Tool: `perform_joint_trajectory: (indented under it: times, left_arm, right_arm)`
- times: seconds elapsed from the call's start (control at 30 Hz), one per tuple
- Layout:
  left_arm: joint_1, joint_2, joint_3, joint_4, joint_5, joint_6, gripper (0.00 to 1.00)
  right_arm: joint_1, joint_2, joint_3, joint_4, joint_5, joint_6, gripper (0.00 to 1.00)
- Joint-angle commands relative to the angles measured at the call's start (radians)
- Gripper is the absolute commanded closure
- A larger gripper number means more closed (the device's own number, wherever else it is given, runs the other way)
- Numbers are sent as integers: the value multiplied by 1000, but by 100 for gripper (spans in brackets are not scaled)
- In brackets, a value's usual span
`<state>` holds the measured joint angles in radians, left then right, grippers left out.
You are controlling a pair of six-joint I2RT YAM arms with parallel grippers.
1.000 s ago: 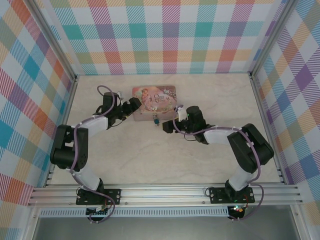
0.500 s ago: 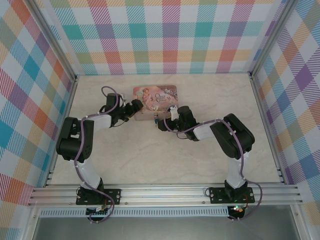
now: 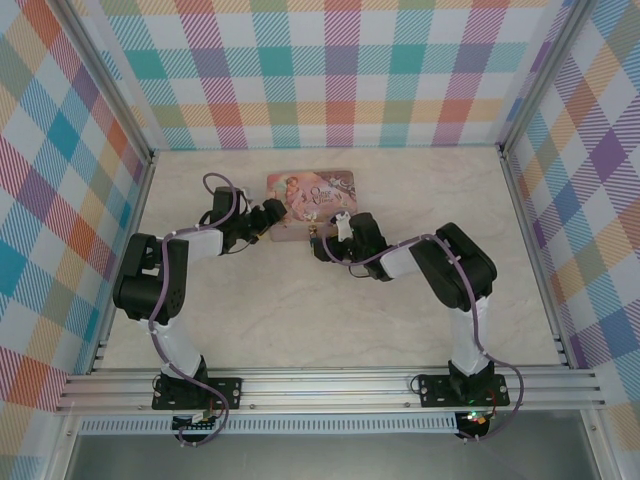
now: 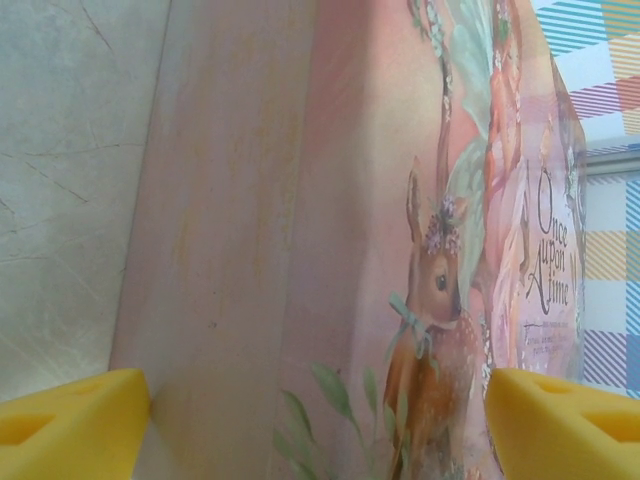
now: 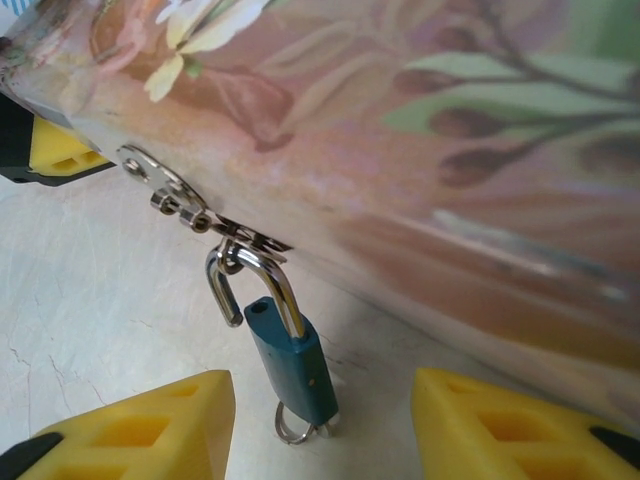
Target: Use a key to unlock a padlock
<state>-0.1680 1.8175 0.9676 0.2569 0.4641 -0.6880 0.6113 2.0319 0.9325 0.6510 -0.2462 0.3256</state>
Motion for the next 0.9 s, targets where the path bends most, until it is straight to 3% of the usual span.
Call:
perform_joint_trajectory:
  times: [0.0,0.3,0.53,0.7,0.87]
  left_arm:
    - [9,6,1,33,30,-6,14]
    - [9,3,0,35,30,-7,14]
    - [9,-15,-15,35,31,-5,14]
    - [4,-48,-46,42,34,-4,14]
    - [-7,-102,-83,38,15,11,14]
  right_arm:
    - [16,23,25,21,-22,11,52]
    - [21,34,30,26,-17,23,65]
    - [20,18,12,42,9,27,84]
    - [20,-23,-15,35,64,24,89]
    - [19,-73,-11,-99,180,20,90]
